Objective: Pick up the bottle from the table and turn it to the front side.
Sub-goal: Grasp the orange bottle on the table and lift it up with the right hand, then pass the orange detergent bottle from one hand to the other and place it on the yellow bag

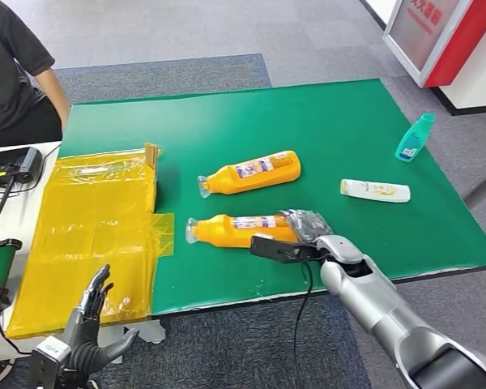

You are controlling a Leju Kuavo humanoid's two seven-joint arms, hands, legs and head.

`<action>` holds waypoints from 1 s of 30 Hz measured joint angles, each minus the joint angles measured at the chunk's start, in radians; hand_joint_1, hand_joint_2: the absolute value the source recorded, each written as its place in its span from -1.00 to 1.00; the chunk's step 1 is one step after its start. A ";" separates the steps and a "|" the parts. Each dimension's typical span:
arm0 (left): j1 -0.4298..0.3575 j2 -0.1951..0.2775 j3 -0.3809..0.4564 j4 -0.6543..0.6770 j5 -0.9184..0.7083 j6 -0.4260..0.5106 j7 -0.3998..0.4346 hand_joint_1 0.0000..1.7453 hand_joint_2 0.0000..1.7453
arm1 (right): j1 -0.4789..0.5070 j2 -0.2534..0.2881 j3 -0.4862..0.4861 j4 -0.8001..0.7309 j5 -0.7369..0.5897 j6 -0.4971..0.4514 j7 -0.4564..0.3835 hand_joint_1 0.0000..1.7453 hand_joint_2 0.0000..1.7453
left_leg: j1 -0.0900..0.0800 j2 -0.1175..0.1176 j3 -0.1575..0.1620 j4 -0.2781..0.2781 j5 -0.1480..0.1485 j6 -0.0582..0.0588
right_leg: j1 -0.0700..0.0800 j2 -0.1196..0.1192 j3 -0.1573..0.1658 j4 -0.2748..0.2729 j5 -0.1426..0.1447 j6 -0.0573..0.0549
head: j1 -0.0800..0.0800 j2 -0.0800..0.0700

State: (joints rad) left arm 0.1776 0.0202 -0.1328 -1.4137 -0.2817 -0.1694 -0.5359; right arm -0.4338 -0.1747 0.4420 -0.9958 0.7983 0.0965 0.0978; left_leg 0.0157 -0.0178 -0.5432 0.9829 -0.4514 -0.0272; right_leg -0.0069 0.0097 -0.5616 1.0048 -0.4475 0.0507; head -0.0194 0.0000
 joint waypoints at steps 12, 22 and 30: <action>-0.015 -0.045 0.050 -0.004 0.305 -0.267 0.044 -1.00 1.00 | 0.192 0.042 -0.014 -0.361 -0.172 -0.081 -0.099 1.00 1.00 | 0.000 0.000 -0.004 0.000 0.001 0.000 | 0.000 0.000 -0.003 0.000 0.001 0.000 | 0.000 0.000; -0.109 -0.082 0.066 0.041 0.506 -0.392 0.146 -1.00 1.00 | 0.223 0.140 0.083 -0.362 -0.214 -0.107 -0.174 1.00 1.00 | 0.000 0.000 -0.004 0.000 0.003 -0.001 | 0.000 0.000 -0.005 0.000 0.002 -0.001 | 0.000 0.000; -0.163 -0.084 0.052 0.073 0.523 -0.386 0.221 -1.00 1.00 | 0.213 0.208 0.217 -0.300 -0.151 -0.157 -0.186 1.00 1.00 | 0.000 0.000 -0.005 0.000 0.003 -0.002 | 0.001 0.000 -0.006 0.001 0.002 -0.001 | 0.000 0.000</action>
State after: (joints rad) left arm 0.0146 -0.0636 -0.0808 -1.3409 0.2415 -0.5551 -0.3151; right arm -0.2205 0.0330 0.6586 -1.2959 0.6476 -0.0604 -0.0880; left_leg 0.0159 -0.0176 -0.5481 0.9828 -0.4486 -0.0288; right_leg -0.0063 0.0100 -0.5673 1.0056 -0.4452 0.0494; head -0.0194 0.0000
